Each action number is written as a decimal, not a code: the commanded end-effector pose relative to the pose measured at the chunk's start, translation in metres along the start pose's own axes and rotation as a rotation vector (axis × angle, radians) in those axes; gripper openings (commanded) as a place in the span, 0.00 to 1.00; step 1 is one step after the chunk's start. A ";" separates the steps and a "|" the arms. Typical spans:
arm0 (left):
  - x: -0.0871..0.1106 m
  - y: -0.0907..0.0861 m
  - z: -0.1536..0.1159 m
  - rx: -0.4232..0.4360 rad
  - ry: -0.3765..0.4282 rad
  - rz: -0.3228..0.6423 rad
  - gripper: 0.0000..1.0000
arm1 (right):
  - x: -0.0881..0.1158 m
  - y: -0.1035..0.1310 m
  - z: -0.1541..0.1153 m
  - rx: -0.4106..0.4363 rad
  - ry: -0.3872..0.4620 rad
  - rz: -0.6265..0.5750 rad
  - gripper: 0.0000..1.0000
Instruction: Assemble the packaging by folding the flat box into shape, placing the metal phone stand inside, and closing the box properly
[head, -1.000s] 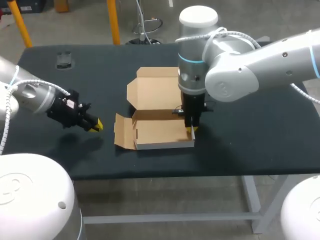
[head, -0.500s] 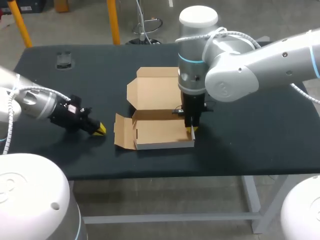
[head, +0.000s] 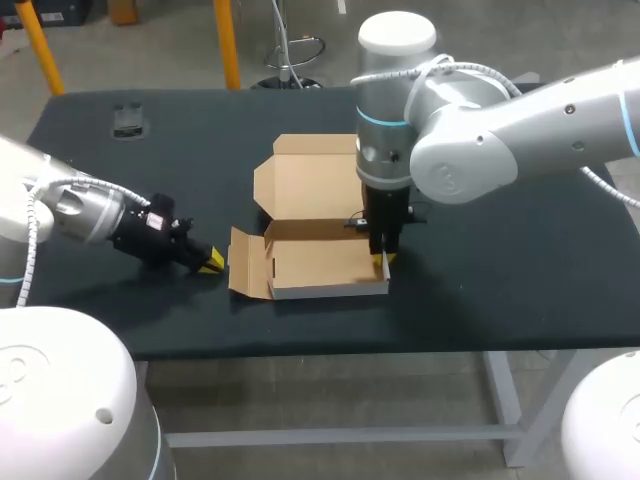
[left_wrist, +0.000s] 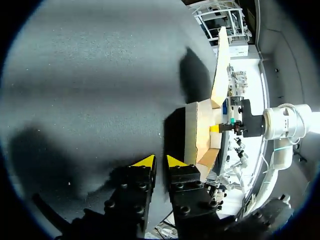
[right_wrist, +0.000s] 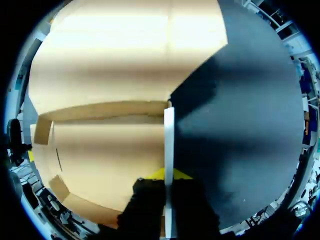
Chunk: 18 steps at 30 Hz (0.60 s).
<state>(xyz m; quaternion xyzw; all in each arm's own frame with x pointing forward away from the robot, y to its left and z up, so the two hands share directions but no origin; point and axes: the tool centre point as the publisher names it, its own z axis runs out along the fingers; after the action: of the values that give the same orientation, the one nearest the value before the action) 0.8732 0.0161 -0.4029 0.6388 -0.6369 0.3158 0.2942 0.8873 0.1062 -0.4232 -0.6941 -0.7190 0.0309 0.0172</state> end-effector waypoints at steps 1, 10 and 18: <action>0.003 -0.004 0.009 -0.015 0.011 0.008 0.14 | 0.002 0.001 0.001 0.006 -0.003 -0.001 0.00; 0.017 -0.004 0.020 -0.034 0.040 0.035 0.14 | 0.002 0.001 0.001 0.006 -0.003 -0.001 0.00; 0.035 -0.001 0.026 -0.044 0.078 0.056 0.17 | 0.002 0.001 0.001 0.006 -0.003 -0.001 0.00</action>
<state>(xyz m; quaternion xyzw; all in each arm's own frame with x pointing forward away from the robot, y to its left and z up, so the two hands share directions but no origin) 0.8743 -0.0233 -0.3926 0.6029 -0.6487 0.3345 0.3222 0.8873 0.1062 -0.4232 -0.6941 -0.7190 0.0309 0.0172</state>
